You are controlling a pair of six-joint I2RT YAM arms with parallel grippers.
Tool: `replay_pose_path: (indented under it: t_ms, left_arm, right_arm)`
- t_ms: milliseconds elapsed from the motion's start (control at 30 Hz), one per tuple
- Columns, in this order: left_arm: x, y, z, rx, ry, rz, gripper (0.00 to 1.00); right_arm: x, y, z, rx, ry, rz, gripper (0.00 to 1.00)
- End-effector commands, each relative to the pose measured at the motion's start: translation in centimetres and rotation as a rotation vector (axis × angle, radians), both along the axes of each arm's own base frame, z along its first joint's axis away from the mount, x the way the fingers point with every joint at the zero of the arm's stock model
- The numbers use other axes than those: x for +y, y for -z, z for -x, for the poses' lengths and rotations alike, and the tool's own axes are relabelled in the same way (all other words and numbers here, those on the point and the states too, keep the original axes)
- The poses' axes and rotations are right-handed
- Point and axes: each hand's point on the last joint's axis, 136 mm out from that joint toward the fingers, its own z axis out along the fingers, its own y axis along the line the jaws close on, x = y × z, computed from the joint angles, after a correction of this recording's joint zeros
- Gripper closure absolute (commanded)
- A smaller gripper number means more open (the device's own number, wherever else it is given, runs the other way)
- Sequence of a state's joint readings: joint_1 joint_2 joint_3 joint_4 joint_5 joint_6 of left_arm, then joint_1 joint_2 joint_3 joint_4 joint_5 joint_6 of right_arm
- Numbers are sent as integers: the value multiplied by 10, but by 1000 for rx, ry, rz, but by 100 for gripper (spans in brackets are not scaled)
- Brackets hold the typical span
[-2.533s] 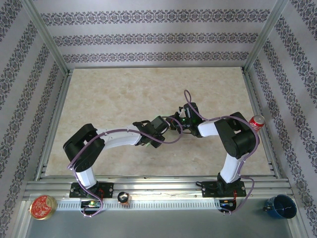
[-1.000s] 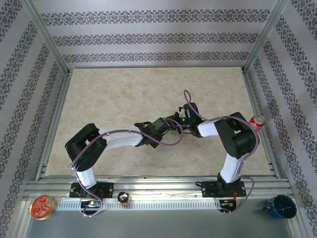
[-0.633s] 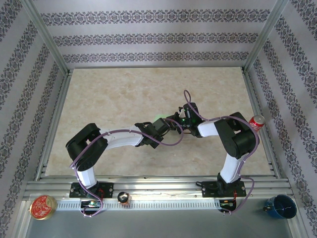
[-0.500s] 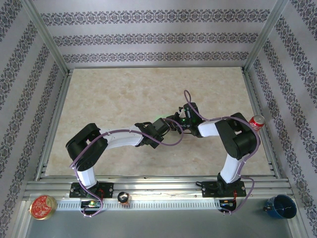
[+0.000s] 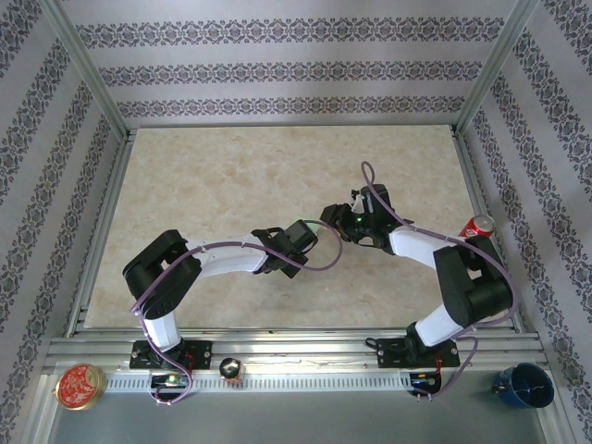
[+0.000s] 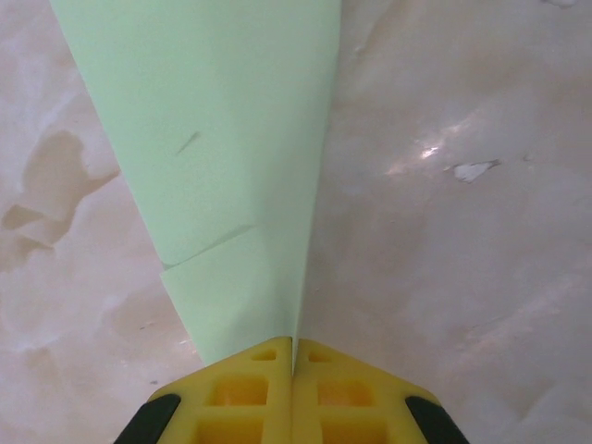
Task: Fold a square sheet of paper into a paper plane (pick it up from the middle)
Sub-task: Fold the wing for the fifth time at the center of the table.
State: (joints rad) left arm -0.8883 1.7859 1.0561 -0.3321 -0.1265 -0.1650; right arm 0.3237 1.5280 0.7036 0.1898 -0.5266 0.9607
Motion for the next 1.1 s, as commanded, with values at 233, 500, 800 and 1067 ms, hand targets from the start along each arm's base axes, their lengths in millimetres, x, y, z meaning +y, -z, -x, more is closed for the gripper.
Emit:
replay_pose_path:
  t_ms: [233, 500, 800, 1067]
  left_arm:
    - [-25, -13, 0, 123, -56, 325, 100]
    - [-37, -16, 2, 249, -56, 488, 100]
    - [-45, -13, 2, 365, -69, 593, 100]
    - [-51, -7, 3, 414, -70, 620, 100]
  right_arm:
    - [-49, -14, 10, -118, 92, 166, 45]
    - [-72, -39, 16, -236, 147, 205, 36]
    - [-87, -55, 23, -304, 139, 289, 2]
    - [-75, -66, 28, -359, 120, 52, 2]
